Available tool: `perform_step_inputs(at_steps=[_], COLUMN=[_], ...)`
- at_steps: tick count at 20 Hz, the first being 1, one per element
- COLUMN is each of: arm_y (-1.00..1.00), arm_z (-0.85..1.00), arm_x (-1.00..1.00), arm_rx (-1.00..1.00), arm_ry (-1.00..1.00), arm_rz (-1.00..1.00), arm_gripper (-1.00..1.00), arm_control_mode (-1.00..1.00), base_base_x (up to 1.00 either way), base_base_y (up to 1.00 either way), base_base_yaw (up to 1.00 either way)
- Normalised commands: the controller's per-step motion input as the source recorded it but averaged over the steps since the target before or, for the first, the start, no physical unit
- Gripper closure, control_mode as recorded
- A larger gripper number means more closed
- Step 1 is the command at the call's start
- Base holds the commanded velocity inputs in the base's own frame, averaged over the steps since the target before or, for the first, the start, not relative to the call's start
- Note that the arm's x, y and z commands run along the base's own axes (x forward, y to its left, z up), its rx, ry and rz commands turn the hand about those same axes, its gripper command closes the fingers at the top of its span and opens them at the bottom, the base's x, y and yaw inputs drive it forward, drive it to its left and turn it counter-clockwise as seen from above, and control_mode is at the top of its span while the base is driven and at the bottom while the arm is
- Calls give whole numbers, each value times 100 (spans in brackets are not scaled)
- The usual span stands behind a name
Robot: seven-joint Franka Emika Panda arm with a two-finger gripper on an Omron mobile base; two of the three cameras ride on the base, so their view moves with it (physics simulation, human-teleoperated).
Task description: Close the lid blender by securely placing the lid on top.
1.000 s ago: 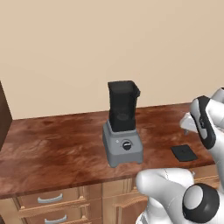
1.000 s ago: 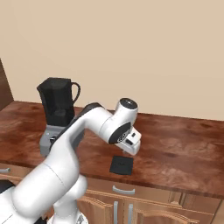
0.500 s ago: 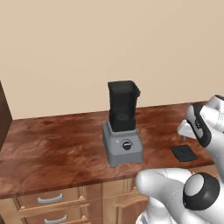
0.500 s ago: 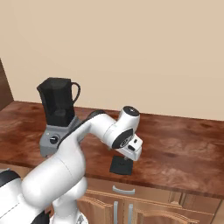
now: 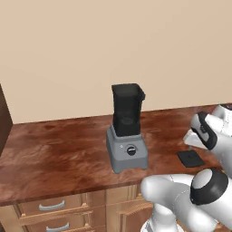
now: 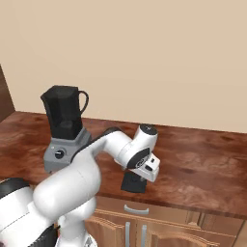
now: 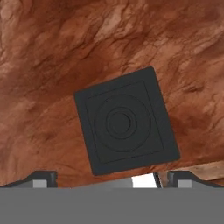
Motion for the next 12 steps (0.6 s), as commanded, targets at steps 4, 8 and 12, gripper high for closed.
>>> perform_step_inputs(at_steps=[4, 8, 12], arm_y=[0, 0, 0], arm_z=[-26, -26, -23], arm_x=[21, 27, 10], arm_rx=[0, 0, 0], arm_ry=[4, 6, 2], arm_rz=[2, 1, 2], arm_gripper=[-100, -100, -100], arm_control_mode=[-100, -100, -100], base_base_x=[0, 0, 0], base_base_y=[0, 0, 0], base_base_yaw=[0, 0, 0])
